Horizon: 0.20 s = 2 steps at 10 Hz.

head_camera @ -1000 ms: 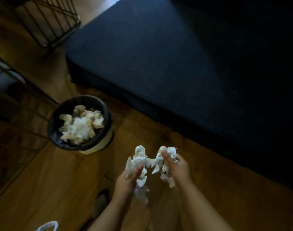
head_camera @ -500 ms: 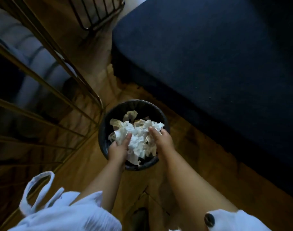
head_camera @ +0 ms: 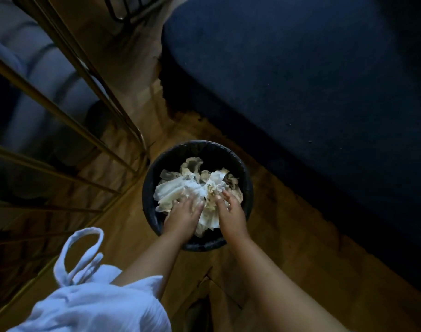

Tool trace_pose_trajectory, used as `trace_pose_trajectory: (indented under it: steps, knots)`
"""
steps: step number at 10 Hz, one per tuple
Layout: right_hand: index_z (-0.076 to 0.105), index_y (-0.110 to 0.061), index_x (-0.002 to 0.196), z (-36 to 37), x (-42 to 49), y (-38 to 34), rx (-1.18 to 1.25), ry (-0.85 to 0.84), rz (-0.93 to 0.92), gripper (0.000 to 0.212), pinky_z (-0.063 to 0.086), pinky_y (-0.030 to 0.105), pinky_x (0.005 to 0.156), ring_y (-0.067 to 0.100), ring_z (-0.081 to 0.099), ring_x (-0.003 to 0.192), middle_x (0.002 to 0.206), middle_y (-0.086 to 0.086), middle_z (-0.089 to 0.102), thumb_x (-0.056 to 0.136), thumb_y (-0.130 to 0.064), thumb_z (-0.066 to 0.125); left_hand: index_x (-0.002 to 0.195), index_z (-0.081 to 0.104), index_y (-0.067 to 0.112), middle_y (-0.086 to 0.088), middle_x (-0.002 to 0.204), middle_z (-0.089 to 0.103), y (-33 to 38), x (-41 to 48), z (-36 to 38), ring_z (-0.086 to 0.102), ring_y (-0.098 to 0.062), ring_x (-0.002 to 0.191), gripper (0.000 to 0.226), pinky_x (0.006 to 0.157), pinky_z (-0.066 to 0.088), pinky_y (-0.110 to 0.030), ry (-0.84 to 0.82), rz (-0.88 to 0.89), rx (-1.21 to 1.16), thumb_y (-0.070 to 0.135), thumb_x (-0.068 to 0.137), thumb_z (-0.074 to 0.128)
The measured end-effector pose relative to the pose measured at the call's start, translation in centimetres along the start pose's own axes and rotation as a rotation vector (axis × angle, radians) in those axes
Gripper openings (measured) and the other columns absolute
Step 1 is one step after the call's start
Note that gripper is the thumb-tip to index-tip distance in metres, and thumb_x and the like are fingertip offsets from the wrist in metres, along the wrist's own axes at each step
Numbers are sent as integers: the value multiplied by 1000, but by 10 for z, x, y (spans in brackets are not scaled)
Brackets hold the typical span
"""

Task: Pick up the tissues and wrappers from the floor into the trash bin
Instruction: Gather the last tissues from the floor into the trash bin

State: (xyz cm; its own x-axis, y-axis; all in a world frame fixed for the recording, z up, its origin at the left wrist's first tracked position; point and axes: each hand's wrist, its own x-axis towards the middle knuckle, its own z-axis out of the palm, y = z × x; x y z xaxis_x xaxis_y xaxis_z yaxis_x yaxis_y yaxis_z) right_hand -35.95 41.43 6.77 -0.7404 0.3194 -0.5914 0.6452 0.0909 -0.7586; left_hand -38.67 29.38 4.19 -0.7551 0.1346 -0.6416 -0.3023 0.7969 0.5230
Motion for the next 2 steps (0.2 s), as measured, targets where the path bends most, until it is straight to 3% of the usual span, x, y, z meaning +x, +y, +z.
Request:
trace_pose_trajectory:
  steps: [1,2]
  knots:
    - [42,-22,136,0,-4,5,8,32,-21,44,38,24,95,15,43,129,142,-1,43,95,-36,46,147,26,22,-2,158,18,-5,13,-3,12,-25,147,65,116,22,-42,-119,-67,75,58,93,30]
    - [42,-21,136,-7,-14,15,-69,76,-54,42,38,23,95,15,43,128,141,0,43,96,-33,46,143,34,17,-7,152,34,0,9,-7,34,-27,138,67,107,34,-39,-36,-95,85,59,91,34]
